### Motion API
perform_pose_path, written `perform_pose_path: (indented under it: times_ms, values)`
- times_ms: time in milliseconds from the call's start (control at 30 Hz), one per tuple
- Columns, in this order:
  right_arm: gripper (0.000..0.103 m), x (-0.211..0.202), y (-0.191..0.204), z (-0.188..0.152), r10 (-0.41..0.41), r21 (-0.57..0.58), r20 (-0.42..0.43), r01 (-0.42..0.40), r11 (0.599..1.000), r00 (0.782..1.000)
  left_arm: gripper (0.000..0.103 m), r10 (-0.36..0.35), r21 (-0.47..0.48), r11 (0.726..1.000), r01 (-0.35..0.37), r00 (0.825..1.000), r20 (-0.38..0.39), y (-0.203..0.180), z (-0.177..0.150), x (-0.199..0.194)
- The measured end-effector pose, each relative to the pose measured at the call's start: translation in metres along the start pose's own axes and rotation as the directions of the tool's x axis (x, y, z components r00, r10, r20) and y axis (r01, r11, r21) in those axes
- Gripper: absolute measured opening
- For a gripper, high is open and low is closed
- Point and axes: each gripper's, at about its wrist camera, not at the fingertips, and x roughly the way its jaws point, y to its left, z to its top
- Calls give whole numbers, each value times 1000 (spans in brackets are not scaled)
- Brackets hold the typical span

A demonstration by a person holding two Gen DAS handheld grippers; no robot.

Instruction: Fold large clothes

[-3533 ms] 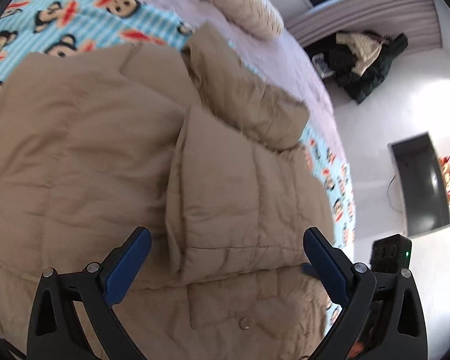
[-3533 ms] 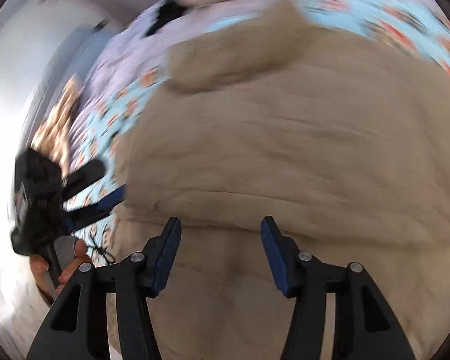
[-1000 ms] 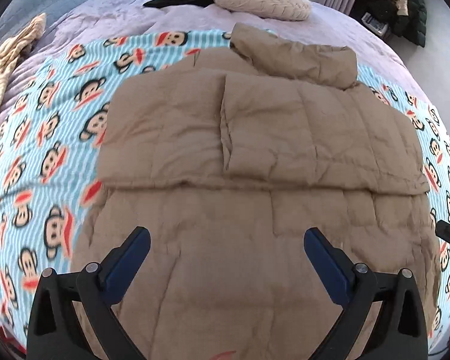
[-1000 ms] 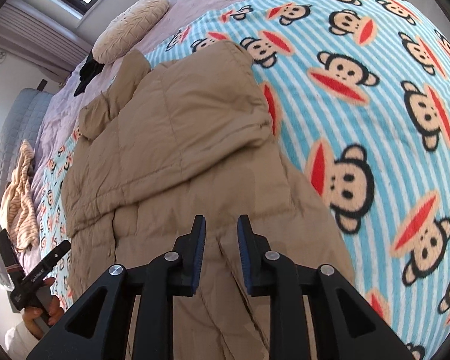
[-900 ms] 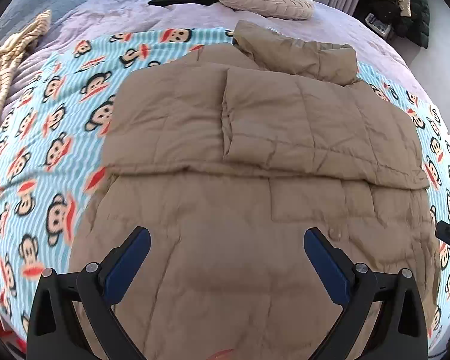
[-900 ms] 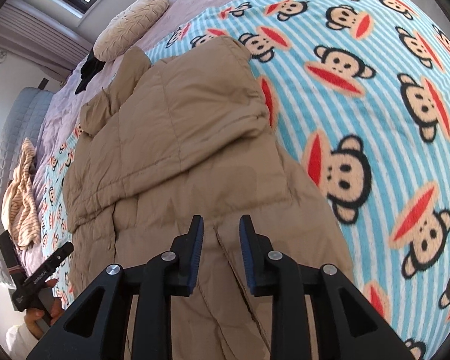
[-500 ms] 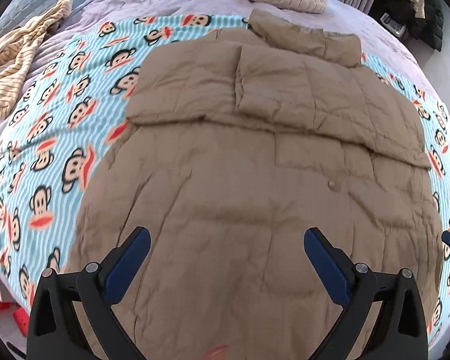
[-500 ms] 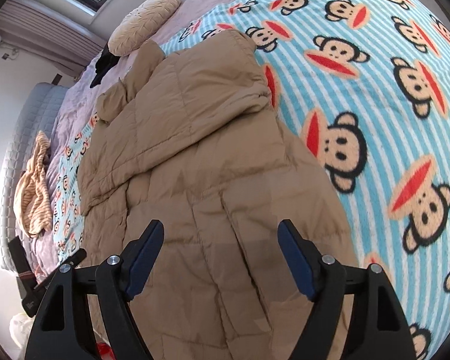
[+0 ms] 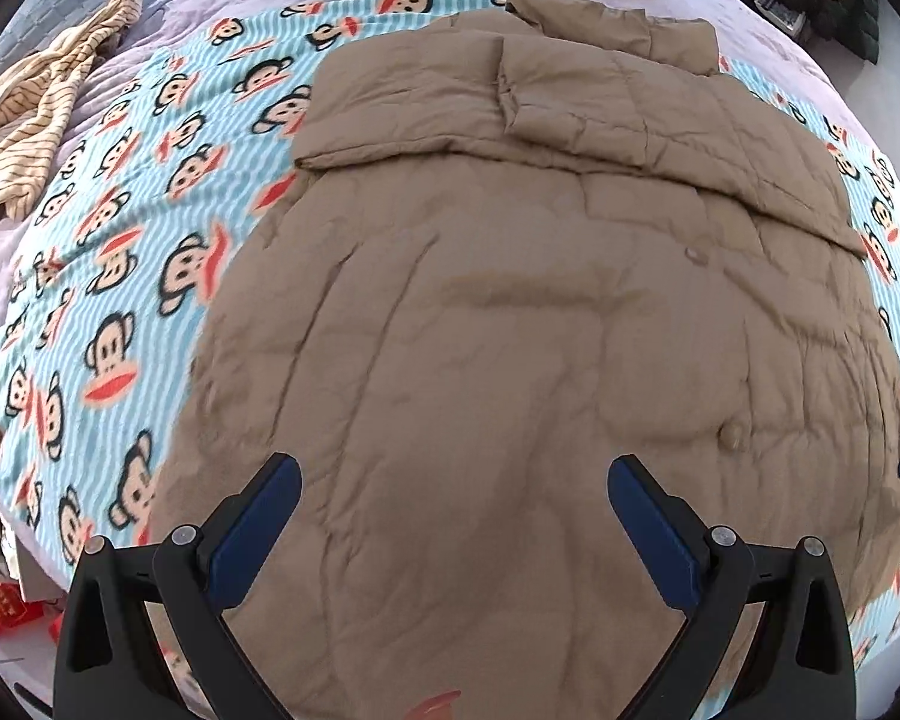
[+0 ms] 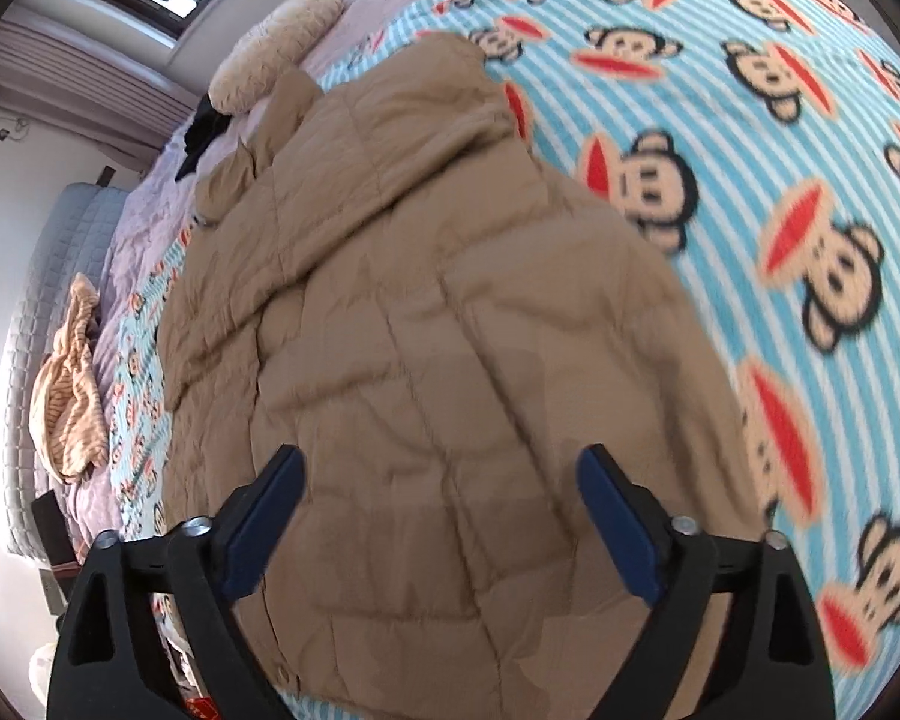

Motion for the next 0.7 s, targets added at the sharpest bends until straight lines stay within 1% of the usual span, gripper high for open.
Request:
perform_pose_path:
  times_ms: [167,200,333,433,533,700]
  values:
    - [103,-3,12,-28,8,0,-29,-8,1000,1000,102,-4,12,1000,4,1000,-11,18,-22,-12]
    - [103,-2,14,-33,17,8,-50,-17,1000,999,102,-5,11,1000,5,1000,-12,23,-27,-16]
    - [103,-5,12,-54,68,98,-97,-59,993,993,102,-4,-4,1000,3,1000,-16,38,-40,-28]
    - [103,-12,11,-68,75,152,-94,-60,987,993,102,4,-8,1000,-4,1000,-15,48,-50,-37]
    - [103,-21,11,-82,69,173,-83,-54,983,994,102,21,-1,1000,-21,1000,-9,56,-58,-43]
    - [103,-37,8,-100,76,222,-65,-60,973,995,102,23,-6,1000,-23,999,-30,70,-72,-46]
